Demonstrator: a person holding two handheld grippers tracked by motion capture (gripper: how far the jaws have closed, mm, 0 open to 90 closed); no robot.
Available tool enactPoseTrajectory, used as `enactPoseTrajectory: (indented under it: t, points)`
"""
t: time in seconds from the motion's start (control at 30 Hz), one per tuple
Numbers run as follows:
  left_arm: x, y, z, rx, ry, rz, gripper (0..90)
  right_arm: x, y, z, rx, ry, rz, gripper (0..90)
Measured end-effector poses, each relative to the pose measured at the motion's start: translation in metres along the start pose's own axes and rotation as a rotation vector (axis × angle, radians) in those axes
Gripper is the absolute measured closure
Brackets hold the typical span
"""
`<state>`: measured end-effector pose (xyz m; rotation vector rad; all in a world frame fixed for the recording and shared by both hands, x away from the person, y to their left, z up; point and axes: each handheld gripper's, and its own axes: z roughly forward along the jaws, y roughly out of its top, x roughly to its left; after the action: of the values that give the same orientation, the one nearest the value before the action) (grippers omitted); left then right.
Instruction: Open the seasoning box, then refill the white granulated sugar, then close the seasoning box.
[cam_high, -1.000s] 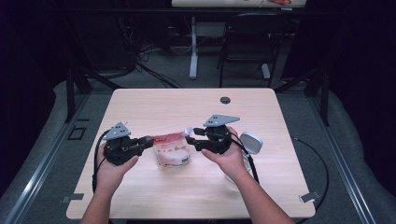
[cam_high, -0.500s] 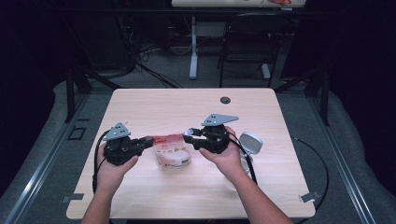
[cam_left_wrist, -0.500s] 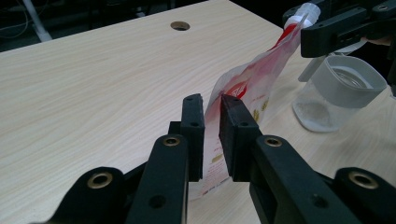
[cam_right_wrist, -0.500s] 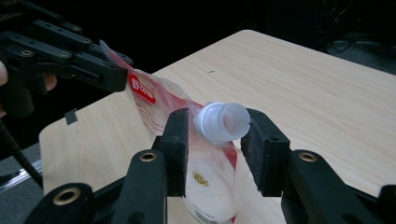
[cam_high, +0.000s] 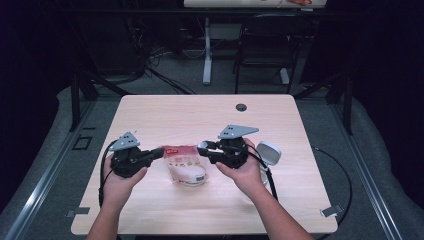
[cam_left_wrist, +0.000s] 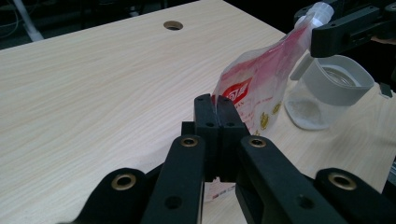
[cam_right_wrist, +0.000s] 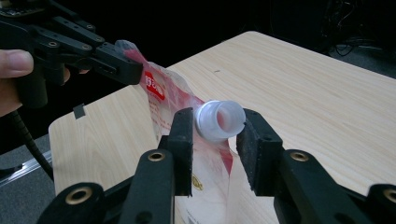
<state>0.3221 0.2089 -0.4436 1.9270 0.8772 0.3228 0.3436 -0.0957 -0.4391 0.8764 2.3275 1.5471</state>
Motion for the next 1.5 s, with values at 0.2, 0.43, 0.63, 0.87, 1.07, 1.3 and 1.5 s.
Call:
enactPoseTrajectory:
  t: [0.2,0.43,0.63,0.87,1.07,1.3,1.5]
  points:
    - [-0.006,0.002,0.001,0.003,-0.024,0.022,90.0,0.003,-0.006,-0.010,-0.009,0.005,-0.004,67.7]
    - [-0.014,0.005,0.004,0.002,-0.047,0.042,90.0,0.003,-0.011,-0.023,-0.005,0.000,-0.009,67.8]
    - [-0.020,0.005,0.008,0.007,-0.061,0.054,90.0,0.003,-0.015,-0.031,-0.003,-0.010,-0.011,67.7]
    - [-0.025,0.005,0.013,0.016,-0.070,0.064,90.0,0.002,-0.021,-0.037,0.013,-0.015,-0.008,67.7]
    - [-0.027,0.005,0.014,0.015,-0.082,0.067,90.0,0.002,-0.023,-0.041,0.024,-0.018,-0.010,67.6]
    - [-0.027,0.004,0.014,0.016,-0.100,0.075,90.0,0.003,-0.024,-0.043,0.035,-0.010,-0.013,67.5]
    - [-0.025,0.005,0.013,0.019,-0.122,0.065,85.5,0.002,-0.023,-0.045,0.055,0.000,-0.034,66.7]
